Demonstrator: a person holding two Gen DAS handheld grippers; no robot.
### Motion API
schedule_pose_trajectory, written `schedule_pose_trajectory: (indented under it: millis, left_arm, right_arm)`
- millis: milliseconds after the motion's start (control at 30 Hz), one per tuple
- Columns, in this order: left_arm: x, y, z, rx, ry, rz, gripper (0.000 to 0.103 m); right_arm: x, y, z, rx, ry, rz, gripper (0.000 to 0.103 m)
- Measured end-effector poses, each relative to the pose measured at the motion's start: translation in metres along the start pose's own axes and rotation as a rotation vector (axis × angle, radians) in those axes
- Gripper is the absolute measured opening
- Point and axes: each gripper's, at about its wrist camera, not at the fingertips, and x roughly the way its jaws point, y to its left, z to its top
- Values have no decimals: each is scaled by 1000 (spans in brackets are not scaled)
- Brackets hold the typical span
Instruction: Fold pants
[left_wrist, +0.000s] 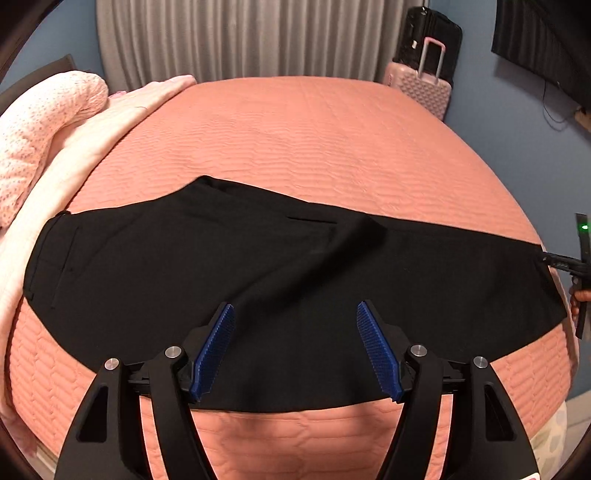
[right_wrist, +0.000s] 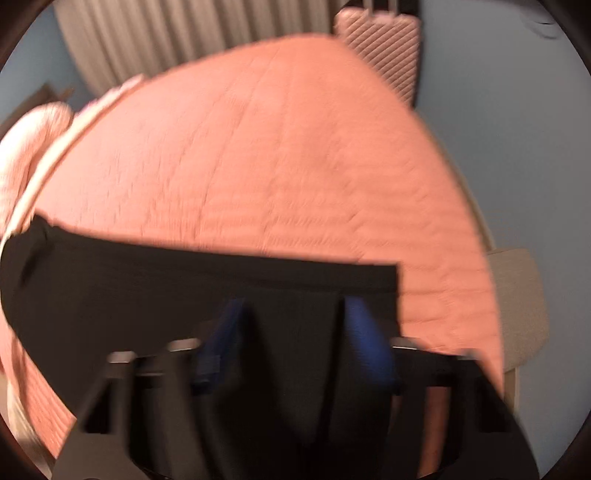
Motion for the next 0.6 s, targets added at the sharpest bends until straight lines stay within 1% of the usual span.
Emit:
schedule_pose_trajectory:
  millis: [33, 67, 100, 133, 200, 233, 267, 300, 367, 400, 433, 467, 500, 533, 567, 600]
  left_arm:
    - [0, 0, 0, -1, 4, 3, 67]
    - [1, 0, -1, -4, 6, 3, 67]
    - [0, 3, -2, 5, -9, -18, 67]
    - [-2, 7, -4, 3, -3, -10, 67]
    - [0, 18, -4, -4, 7, 0, 67]
    - [0, 23, -4, -12, 7, 8, 67]
    - [-1, 28, -4, -19, 5, 14, 67]
    - [0, 35, -3, -25, 1, 12, 67]
    - [3, 46, -6, -46, 9, 27, 71]
    - [5, 50, -7, -52, 16, 37, 71]
    - [9, 57, -9, -53, 22, 54, 71]
    - [12, 62, -11, -40, 25, 72, 71]
    - [15, 70, -13, -40, 28, 94, 71]
    - [20, 80, -14, -43, 31, 121, 71]
    - [25, 93, -15, -58, 38, 150, 71]
    - [28, 103, -16, -71, 40, 159, 71]
  right_arm:
    - [0, -2, 0, 13, 2, 33, 27]
    - [-2, -4, 1, 27, 0, 56, 24]
    - [-7, 0, 4, 19, -12, 54, 21]
    - [-13, 4, 8, -2, -26, 48, 18]
    - [-33, 7, 18, -24, -89, 34, 17]
    - [-44, 3, 26, -8, -133, 29, 17]
    - [-47, -3, 30, 11, -146, 15, 17]
    - [-42, -10, 32, 23, -126, -19, 18]
    - [-5, -25, 24, 44, 53, -80, 26]
    - [0, -25, 19, 32, 70, -99, 30]
    - [-8, -21, 19, 21, 34, -125, 35]
    - [-24, -17, 22, 38, -18, -194, 40]
    - [-45, -14, 22, 74, -91, -232, 40]
    - [-63, -9, 20, 102, -156, -251, 40]
    - [-83, 2, 18, 121, -224, -279, 41]
    - [-92, 12, 16, 116, -244, -283, 42]
